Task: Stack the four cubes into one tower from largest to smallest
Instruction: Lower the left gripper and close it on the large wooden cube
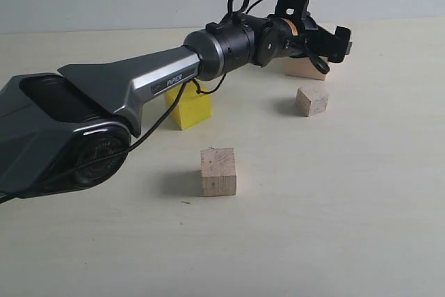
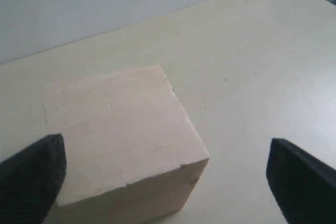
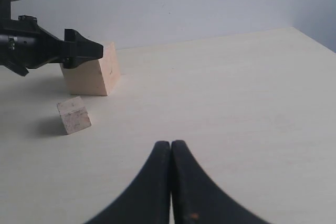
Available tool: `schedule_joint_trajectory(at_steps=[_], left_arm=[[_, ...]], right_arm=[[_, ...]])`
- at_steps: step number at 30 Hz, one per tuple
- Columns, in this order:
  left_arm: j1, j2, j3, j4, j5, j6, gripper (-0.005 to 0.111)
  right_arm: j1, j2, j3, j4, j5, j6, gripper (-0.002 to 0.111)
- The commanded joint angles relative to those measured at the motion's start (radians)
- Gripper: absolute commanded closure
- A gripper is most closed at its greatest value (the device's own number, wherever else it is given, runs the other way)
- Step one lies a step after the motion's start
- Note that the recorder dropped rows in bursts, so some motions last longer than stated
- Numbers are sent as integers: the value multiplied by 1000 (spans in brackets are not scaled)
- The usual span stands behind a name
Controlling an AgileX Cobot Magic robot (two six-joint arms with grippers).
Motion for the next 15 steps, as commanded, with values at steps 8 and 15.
schedule_joint_trajectory(at_steps=[8,15], left_arm=[[1,19,-14,32,-56,18,2],[1,-3,-117,211,21,20,2]], right_arm=[[-6,-7,4,-1,-6,-8,108],[-6,-7,4,-1,-6,-8,108]])
